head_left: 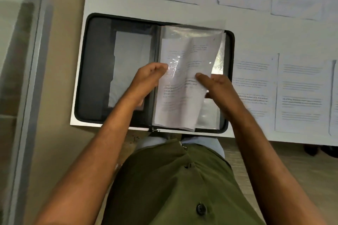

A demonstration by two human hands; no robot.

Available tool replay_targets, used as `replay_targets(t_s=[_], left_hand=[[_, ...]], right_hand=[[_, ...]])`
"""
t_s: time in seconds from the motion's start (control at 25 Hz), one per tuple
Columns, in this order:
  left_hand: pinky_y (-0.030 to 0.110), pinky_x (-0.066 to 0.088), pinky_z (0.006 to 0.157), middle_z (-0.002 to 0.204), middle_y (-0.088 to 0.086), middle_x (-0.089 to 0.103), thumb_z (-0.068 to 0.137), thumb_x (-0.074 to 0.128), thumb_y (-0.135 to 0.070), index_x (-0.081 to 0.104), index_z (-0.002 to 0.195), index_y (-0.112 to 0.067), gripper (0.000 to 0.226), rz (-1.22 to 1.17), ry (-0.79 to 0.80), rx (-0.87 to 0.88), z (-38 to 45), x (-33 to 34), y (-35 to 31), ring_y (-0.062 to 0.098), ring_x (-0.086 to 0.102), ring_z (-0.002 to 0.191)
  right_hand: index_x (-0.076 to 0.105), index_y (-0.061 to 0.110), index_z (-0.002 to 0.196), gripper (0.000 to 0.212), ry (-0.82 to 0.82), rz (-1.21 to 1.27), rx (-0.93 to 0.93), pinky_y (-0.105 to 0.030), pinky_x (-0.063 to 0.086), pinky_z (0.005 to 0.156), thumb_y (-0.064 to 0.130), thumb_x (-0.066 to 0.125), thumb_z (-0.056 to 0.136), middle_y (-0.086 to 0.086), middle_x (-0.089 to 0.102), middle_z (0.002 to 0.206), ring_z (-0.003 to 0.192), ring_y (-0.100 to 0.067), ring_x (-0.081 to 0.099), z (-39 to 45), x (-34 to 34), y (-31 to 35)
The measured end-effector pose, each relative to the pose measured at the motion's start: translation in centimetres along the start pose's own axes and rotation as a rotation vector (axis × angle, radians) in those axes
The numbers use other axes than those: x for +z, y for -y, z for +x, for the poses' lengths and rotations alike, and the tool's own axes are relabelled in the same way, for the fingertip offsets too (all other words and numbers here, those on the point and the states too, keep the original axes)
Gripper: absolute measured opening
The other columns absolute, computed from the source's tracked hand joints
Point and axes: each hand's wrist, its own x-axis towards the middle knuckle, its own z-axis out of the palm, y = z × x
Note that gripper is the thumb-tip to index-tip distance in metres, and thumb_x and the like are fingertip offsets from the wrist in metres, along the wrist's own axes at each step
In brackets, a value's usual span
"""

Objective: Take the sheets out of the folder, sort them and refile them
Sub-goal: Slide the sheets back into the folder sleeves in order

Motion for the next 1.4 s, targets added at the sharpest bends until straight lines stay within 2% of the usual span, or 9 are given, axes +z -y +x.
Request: replay_targets(t_s=[0.08,0.2,0.44,0.6,0.72,0.84,1.0,1.2,1.4], left_hand=[[0.044,0.057,0.096,0.127,-0.005,0.071,0.099,0.048,-0.064,0.066,0.129,-0.024,0.053,-0.169,0.068,-0.062,-0.5,-2.0,-0.7,0.017,0.070,0.114],[0.055,0.053,0.099,0.138,0.008,0.065,0.097,0.028,-0.077,0.057,0.143,-0.019,0.080,-0.391,0.104,-0.095,-2.0,-5.3,-1.5,0.029,0.066,0.123],[0.052,0.049,0.105,0.139,0.008,0.066,0.092,0.017,-0.085,0.056,0.145,-0.030,0.086,-0.562,0.026,-0.115,-6.2,-10.9,-1.4,0.032,0.064,0.127],[0.039,0.060,0.088,0.124,-0.004,0.074,0.093,0.039,-0.078,0.060,0.135,-0.036,0.063,-0.357,-0.159,-0.243,-6.7,-13.8,0.5,0.018,0.073,0.110],[0.030,0.050,0.078,0.100,-0.002,0.069,0.096,0.059,-0.061,0.065,0.110,-0.020,0.044,-0.007,-0.392,-0.292,-4.8,-14.7,3.2,0.013,0.064,0.085],[0.037,0.038,0.062,0.075,0.016,0.046,0.096,0.066,-0.046,0.055,0.087,-0.011,0.038,0.361,-0.551,-0.215,-3.2,-14.3,5.4,0.030,0.044,0.064],[0.039,0.050,0.080,0.124,0.015,0.065,0.093,0.072,-0.042,0.056,0.126,-0.006,0.051,0.651,-0.642,-0.268,-2.2,-12.3,5.5,0.035,0.064,0.110],[0.049,0.044,0.105,0.147,0.013,0.046,0.084,0.080,-0.030,0.039,0.145,-0.013,0.075,0.881,-0.761,-0.162,-1.2,-10.1,5.7,0.034,0.047,0.132],[0.052,0.034,0.110,0.154,0.010,0.035,0.087,0.075,-0.037,0.043,0.146,-0.019,0.070,0.971,-0.626,0.034,1.6,-7.8,4.6,0.032,0.034,0.139]], right_hand=[[0.077,0.025,0.112,0.021,0.122,0.079,-0.089,-0.040,0.051,0.109,0.035,0.063,0.102,0.009,0.076,0.121,0.119,-0.008,0.068,-0.2,1.7,1.6],[0.078,0.040,0.118,0.038,0.375,0.019,-0.242,-0.039,0.028,0.123,0.060,0.061,0.089,0.018,0.033,0.166,0.152,-0.007,0.033,-0.1,5.1,2.7],[0.056,0.049,0.144,0.060,0.593,-0.284,-0.284,-0.061,0.008,0.128,0.072,0.053,0.089,0.016,0.002,0.174,0.161,-0.012,-0.003,2.1,12.1,0.7],[0.027,0.048,0.160,0.081,0.562,-0.502,-0.309,-0.052,0.013,0.130,0.080,0.052,0.089,0.021,-0.003,0.173,0.160,-0.006,-0.001,3.6,14.6,-1.5],[0.016,0.036,0.165,0.091,0.493,-0.805,-0.473,-0.046,0.009,0.131,0.081,0.047,0.092,0.010,-0.005,0.175,0.161,-0.013,-0.003,4.7,15.1,-3.7],[0.017,0.021,0.166,0.091,0.438,-0.999,-0.619,-0.047,0.010,0.131,0.076,0.041,0.097,-0.002,0.001,0.175,0.162,-0.020,-0.002,5.8,15.0,-5.9],[0.019,0.014,0.166,0.081,0.384,-1.076,-0.790,-0.054,0.020,0.128,0.061,0.040,0.103,-0.009,0.007,0.175,0.162,-0.028,0.004,6.8,14.6,-8.1],[0.028,0.017,0.164,0.071,0.372,-0.979,-0.777,-0.049,0.021,0.128,0.045,0.056,0.104,-0.006,0.016,0.174,0.161,-0.024,0.011,6.9,14.6,-7.7],[0.054,0.020,0.147,0.044,0.154,-0.539,-0.668,-0.041,0.039,0.120,0.020,0.061,0.103,0.000,0.047,0.156,0.147,-0.017,0.040,8.8,10.7,-4.9]])
